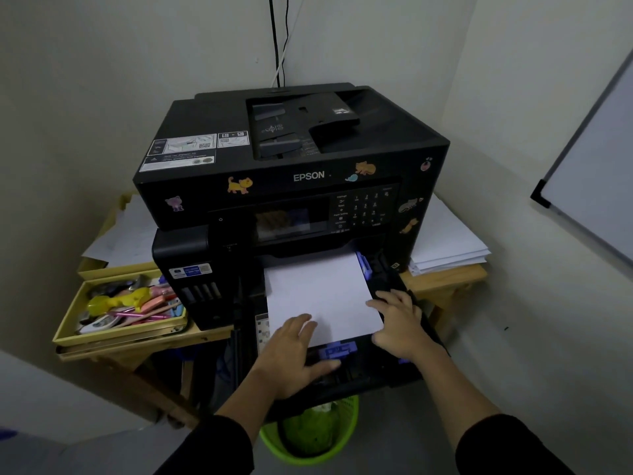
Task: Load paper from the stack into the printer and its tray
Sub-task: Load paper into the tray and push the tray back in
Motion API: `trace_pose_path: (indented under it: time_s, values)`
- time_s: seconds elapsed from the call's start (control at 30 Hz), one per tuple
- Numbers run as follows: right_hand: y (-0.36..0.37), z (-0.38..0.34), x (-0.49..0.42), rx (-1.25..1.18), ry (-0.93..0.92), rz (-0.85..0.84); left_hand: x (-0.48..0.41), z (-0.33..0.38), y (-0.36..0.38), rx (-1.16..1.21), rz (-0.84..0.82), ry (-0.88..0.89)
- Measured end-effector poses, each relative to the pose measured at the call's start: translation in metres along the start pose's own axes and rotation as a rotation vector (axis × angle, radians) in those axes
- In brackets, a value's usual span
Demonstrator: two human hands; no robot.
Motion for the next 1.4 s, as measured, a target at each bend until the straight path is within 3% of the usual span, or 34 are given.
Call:
trace_pose_path:
  time_s: [0.17,0.3,0.47,0.93,1.2,1.4]
  values:
    - [0.005,0.009,0.025,0.018,-0.088,-0.186,0.024,0.007,0.022,-0.054,-0.141,0.06]
    - [0.015,0.021,0.046,0.233,-0.187,-0.294,0.033,0.003,0.034,-0.135,-0.098,0.042]
    - [0.016,0.019,0.045,0.336,-0.228,-0.177,0.032,0.009,0.041,-0.233,-0.164,0.022]
    - [0.022,-0.005,0.007,0.327,-0.152,-0.084,-0.004,-0.003,0.013,-0.266,-0.219,-0.122]
    - [0.009,-0.009,-0.023,0.33,0.006,0.057,-0.032,-0.028,0.003,-0.264,-0.026,-0.293]
    - [0.022,0.001,-0.009,0.05,0.243,0.207,-0.01,-0.026,0.02,0.023,0.224,-0.721]
Point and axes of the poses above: each hand's wrist, its own x-axis away from the middle knuckle, its own y-axis out of the palm, z = x × y, the point moved 4 cm from there along -x, towards the middle knuckle, and after that the axes turned 8 degrees about z, right-handed, at the moved point
